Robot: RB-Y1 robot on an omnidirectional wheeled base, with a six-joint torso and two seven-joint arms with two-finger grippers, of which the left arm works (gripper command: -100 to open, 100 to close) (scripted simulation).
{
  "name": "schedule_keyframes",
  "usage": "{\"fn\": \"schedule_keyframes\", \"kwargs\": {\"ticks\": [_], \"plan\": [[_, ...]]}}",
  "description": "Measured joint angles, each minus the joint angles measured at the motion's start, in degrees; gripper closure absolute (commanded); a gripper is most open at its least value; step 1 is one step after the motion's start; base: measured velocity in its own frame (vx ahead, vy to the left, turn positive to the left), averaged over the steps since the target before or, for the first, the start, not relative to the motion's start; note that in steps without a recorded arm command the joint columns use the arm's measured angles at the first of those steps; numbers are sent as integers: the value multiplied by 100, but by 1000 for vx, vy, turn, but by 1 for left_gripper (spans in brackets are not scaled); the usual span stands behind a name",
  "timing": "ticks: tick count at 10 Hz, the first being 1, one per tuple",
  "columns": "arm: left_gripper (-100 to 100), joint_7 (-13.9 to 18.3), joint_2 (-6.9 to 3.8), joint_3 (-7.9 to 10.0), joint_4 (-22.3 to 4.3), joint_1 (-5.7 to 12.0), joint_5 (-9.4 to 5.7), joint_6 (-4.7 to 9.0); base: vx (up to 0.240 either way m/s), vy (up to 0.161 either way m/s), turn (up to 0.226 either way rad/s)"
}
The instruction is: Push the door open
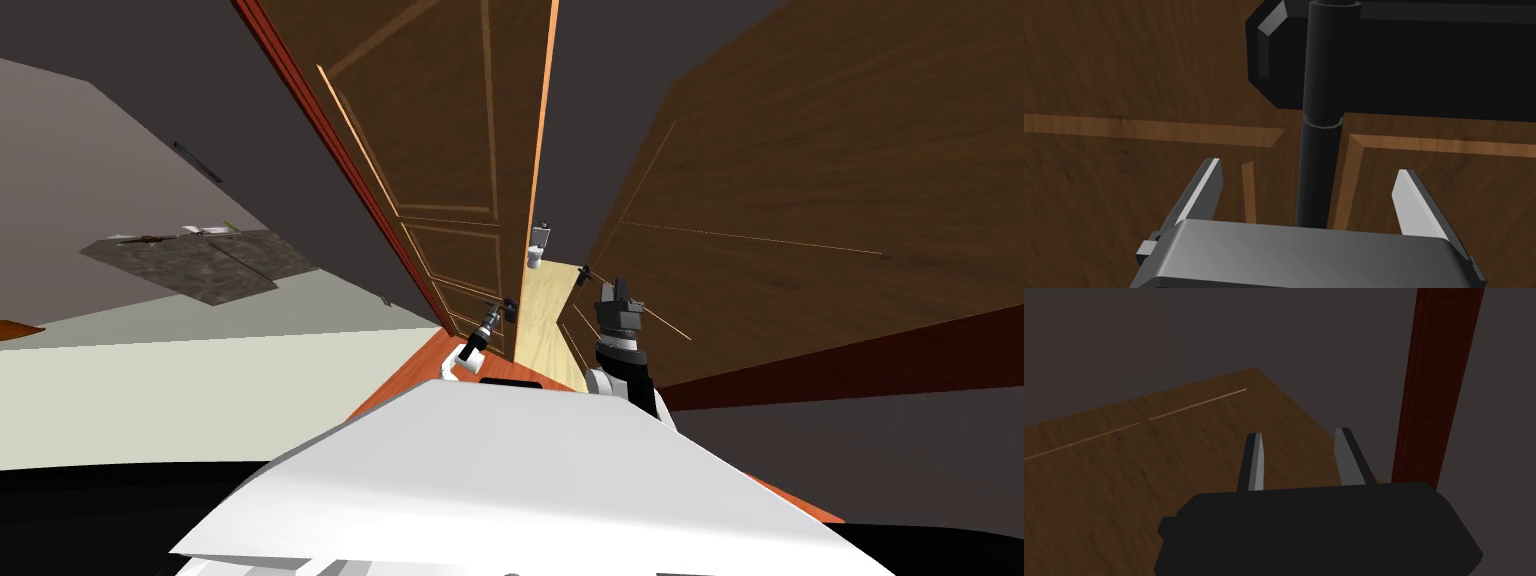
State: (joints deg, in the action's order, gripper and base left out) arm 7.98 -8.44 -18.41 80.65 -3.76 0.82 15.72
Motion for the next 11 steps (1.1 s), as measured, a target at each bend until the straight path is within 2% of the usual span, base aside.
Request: {"fn": "schedule_keyframes", "kwargs": {"ticks": [2,3,8,11], "plan": [[-100,-14,43,43,-83,66,-5,0,145,-37,-13],[100,-15,45,45,-87,72,-5,0,-16,3,11],[100,-19,40,46,-92,70,-3,-12,-15,4,-4],[100,-41,56,122,-175,56,-8,-35,130,-98,57]]}}
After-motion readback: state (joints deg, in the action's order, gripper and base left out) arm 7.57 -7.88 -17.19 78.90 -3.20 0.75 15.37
